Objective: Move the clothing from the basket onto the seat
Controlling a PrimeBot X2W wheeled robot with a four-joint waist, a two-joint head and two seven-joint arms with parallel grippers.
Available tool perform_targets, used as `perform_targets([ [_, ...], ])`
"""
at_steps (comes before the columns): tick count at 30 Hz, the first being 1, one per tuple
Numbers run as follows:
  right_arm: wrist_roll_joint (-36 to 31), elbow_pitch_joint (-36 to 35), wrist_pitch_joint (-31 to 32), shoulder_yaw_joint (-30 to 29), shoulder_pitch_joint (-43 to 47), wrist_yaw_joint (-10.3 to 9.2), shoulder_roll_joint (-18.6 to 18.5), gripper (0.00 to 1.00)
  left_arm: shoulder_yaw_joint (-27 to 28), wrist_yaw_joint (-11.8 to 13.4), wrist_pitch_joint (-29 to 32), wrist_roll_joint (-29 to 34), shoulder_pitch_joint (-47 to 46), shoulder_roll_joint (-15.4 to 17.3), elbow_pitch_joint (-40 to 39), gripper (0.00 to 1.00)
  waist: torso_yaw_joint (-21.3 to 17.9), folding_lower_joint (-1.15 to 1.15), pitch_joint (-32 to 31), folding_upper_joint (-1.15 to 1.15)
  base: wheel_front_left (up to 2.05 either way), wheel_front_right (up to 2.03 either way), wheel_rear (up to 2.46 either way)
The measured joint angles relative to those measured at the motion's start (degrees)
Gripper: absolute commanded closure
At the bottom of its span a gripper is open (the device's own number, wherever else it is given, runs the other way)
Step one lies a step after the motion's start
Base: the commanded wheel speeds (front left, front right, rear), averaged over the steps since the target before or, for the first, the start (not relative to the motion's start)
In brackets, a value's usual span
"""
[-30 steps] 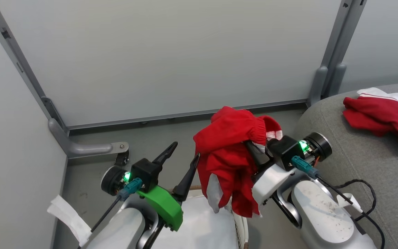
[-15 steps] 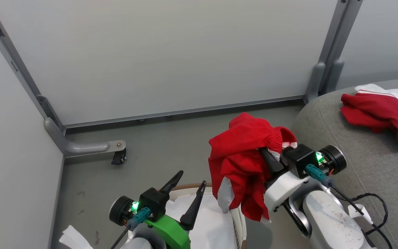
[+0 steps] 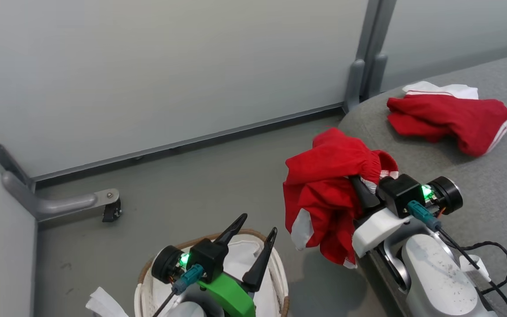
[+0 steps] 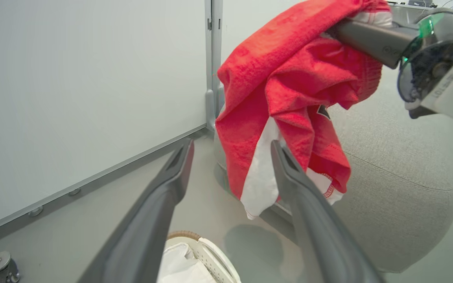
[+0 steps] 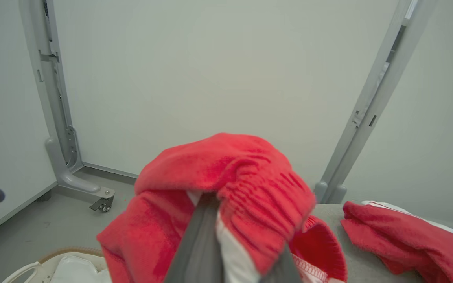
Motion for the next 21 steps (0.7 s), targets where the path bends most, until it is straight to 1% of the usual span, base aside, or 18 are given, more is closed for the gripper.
perform_targets([
  [7,-0.2,-1.0,0.0,-1.8,0.1,0.00,-0.3,1.00,-0.3,0.0,0.0,0.9,-1.0,-0.6,-1.2,0.00,-6.1,0.00,1.9,0.00,0.00,0.00,0.00],
  [11,-0.2,-1.8,0.0,-2.5,0.1,0.00,-0.3,1.00,-0.7,0.0,0.0,1.1,-1.9,-0.5,-1.3,0.00,-8.9,0.00,3.7,0.00,0.00,0.00,0.00],
  [17,-0.3,-2.1,0.0,-3.2,-0.3,0.00,-0.1,1.00,-1.5,0.0,0.0,1.5,-3.4,0.0,-1.5,0.00,-11.0,0.00,7.3,0.00,0.00,0.00,0.00],
  [19,-0.6,-1.9,0.0,-2.8,-1.4,0.00,-0.6,1.00,-1.9,0.0,0.0,1.5,-3.7,0.2,-1.5,0.00,-11.3,0.00,8.5,0.00,0.00,0.00,0.00],
  [21,-1.0,-1.7,0.0,-3.0,-3.8,0.00,-2.0,1.00,-2.4,0.0,0.0,1.5,-4.4,0.5,-1.6,0.00,-11.4,0.00,9.7,0.00,0.00,0.00,0.00],
])
